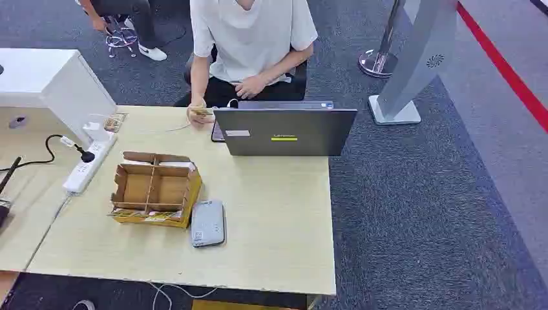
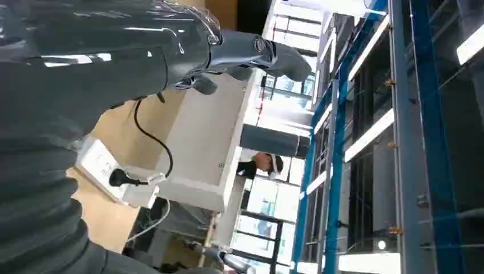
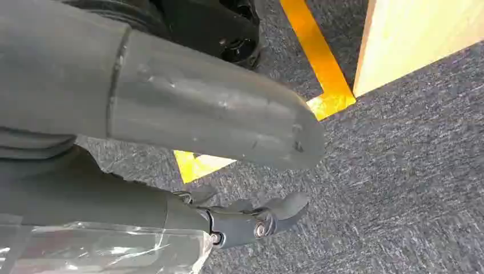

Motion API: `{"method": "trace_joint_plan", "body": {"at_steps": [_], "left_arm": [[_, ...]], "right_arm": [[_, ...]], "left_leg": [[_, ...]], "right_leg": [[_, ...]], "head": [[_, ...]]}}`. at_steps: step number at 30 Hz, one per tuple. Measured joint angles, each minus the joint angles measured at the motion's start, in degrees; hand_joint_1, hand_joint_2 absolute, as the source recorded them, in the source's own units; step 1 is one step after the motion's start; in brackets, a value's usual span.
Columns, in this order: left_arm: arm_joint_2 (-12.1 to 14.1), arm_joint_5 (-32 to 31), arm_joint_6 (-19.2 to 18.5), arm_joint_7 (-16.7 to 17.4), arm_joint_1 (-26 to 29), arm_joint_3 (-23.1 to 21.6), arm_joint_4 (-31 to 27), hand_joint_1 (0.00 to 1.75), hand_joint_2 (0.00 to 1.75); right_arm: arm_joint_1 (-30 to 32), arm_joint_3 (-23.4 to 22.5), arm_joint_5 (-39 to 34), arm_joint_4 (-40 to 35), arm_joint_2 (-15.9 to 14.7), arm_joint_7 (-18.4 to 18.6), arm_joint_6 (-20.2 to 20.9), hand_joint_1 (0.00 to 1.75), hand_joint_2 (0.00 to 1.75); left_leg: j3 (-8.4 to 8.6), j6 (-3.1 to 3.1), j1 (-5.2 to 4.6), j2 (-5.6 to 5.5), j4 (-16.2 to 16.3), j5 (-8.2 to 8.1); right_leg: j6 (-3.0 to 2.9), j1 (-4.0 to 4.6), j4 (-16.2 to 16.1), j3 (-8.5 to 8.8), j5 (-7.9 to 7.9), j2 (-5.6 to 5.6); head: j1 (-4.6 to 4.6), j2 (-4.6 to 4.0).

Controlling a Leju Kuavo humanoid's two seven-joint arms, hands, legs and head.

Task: Pass the card to the sensor for recognition and then transmit it.

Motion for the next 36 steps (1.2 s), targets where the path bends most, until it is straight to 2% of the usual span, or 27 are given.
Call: {"method": "trace_joint_plan", "body": {"at_steps": [4, 11, 36], "left_arm": [[0.76, -6.43, 4.8, 1.29, -0.35, -5.43, -2.86, 0.0, 1.75], [2.95, -17.3, 10.42, 4.96, -2.04, -13.87, -4.5, 0.0, 1.75], [11.94, -57.46, 22.16, 23.52, -12.94, -43.32, -2.68, 0.0, 1.75]], "right_arm": [[-0.08, 0.28, 0.81, 0.33, 0.0, 0.52, -0.06, 0.0, 0.0], [-0.12, 1.0, 2.03, 0.68, 0.0, 1.09, -0.22, 0.0, 0.0], [-0.39, 4.9, 5.99, 1.6, 0.0, 4.04, -0.83, 0.0, 0.0]], "left_leg": [[0.01, -0.03, 0.0, -0.01, 0.0, 0.02], [0.02, -0.05, 0.0, 0.01, 0.0, 0.04], [0.02, -0.07, 0.0, 0.05, 0.02, 0.06]], "right_leg": [[-0.02, 0.0, 0.01, 0.01, 0.01, 0.0], [-0.02, 0.0, 0.02, 0.0, 0.02, 0.01], [-0.06, 0.0, 0.03, -0.01, 0.06, 0.07]], "head": [[0.0, 0.0], [-0.02, 0.0], [0.02, 0.0]]}}
